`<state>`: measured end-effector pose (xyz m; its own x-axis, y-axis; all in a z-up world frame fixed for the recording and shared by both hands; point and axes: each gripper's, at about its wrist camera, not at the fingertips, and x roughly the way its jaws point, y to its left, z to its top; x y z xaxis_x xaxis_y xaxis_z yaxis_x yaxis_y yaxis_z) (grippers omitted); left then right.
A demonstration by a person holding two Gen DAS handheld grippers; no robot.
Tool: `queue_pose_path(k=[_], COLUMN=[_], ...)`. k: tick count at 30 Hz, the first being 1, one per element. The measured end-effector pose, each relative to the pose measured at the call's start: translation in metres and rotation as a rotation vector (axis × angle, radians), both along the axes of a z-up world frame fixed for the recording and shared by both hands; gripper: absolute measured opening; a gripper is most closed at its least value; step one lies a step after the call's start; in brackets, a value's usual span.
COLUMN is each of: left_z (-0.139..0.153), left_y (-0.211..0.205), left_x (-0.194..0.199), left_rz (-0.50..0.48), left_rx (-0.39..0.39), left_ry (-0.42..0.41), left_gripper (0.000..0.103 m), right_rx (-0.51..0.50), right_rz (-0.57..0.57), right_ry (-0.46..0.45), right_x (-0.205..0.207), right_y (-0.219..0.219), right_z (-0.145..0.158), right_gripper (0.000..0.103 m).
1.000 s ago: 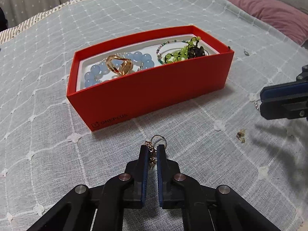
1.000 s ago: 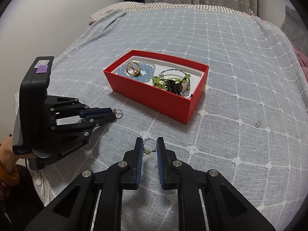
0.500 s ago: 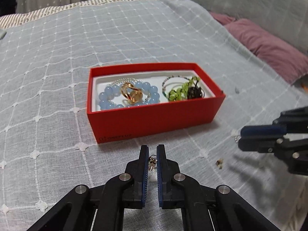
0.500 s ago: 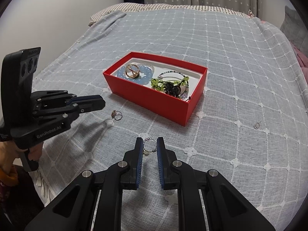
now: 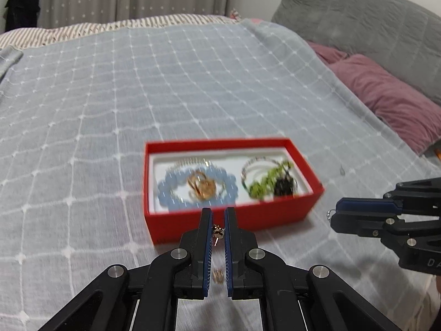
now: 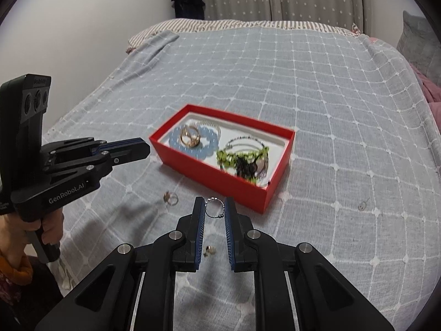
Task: Organize jewelry
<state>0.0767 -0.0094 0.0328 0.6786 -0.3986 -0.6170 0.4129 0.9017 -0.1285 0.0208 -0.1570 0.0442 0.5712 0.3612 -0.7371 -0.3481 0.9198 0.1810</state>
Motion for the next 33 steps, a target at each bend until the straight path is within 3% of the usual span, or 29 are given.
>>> queue_pose_path(k=[7,16,21,30,33], left_z=[0.002,-0.016,-0.029,-0.032,-0.030], left_y=[-0.007,-0.004,-0.002,-0.006,-0.007], left_x=[0.023,0.058,0.071,0.071,0.069], left_rz=[0.077,0.193,0.214,0.207,0.205], left_rx=[0.002,-0.010,-0.027,-0.011,0.000], left_ry=[-0.024,0.037,0.078,0.079,0.074], left_gripper=[0.003,0.003,0.003,0.005,0.015], right_rx=[0.044,0.025,0.003,-0.011,-0.011], right_rz=[-0.044,-0.085,-0.098,-0.117,-0.116], right_ry=[-0.007,-0.010,-0.009,0.003,0.001], right_x=[0.027,0.058,0.069,0.076,0.077], right_y=[0.002,0.007,0.009,0.004,0.003], right_z=[0.007,-0.004,-0.012,-0.020,-0.020], right_gripper=[0.015,0.015,0.015,0.015,0.016])
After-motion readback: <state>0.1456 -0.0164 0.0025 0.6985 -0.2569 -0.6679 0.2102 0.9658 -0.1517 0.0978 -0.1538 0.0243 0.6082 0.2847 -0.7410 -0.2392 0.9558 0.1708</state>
